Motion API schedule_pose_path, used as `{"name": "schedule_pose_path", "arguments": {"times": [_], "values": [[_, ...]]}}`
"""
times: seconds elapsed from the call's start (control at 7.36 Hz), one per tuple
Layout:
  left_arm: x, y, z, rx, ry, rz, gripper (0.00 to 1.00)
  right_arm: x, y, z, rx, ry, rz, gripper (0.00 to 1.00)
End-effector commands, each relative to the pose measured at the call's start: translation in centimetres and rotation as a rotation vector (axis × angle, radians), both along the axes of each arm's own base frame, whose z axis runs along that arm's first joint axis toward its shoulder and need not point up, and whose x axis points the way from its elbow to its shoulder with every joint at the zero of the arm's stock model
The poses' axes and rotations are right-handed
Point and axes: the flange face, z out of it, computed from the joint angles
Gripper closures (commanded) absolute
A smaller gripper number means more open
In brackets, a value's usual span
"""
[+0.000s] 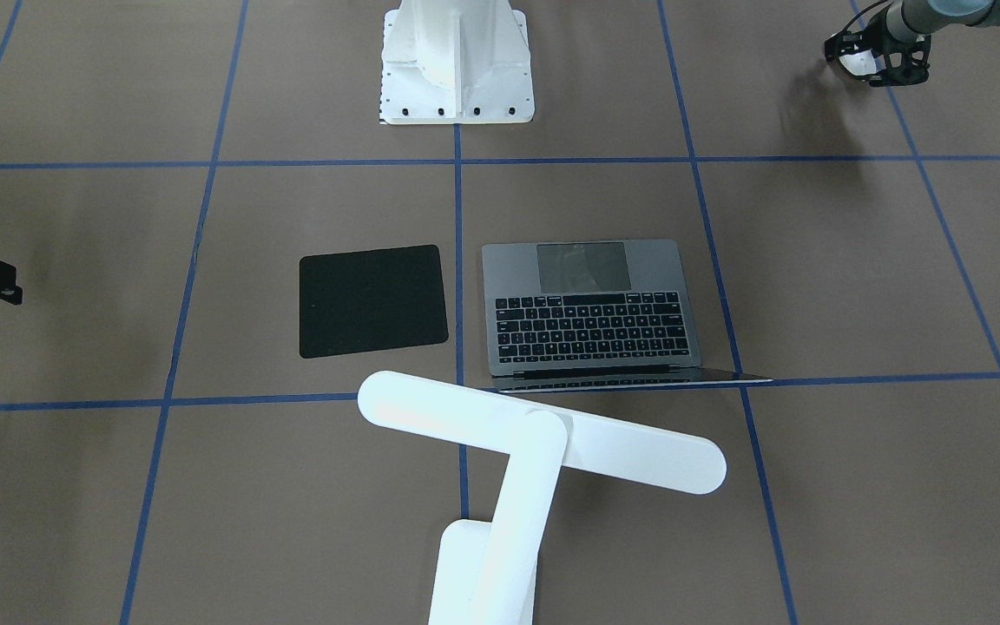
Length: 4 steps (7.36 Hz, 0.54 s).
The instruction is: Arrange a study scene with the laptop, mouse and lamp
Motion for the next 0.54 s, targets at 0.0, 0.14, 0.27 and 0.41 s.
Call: {"name": "schedule_pose_path", "arguments": {"times": [0.0,0.14,0.27,0.41], "values": [[-0.01,0.08,-0.14,-0.013,0.001,-0.008,0.34,0.04,0.29,0.14,-0.003,0.000,-0.001,0.01],[-0.43,0.00,-0.05,-0.022,-0.012,-0.019,0.35,0.07,0.36,0.08,-0.003,-0.001,0.000,0.01],[-0.56,-0.02,-0.10,-0.030,-0.011,-0.027,0.40,0.13,0.48,0.03,-0.001,0.000,0.001,0.01],[-0.53,-0.01,-0.34,-0.035,0.000,-0.030,0.46,0.16,0.60,0.17,-0.006,-0.001,0.001,0.01]]}}
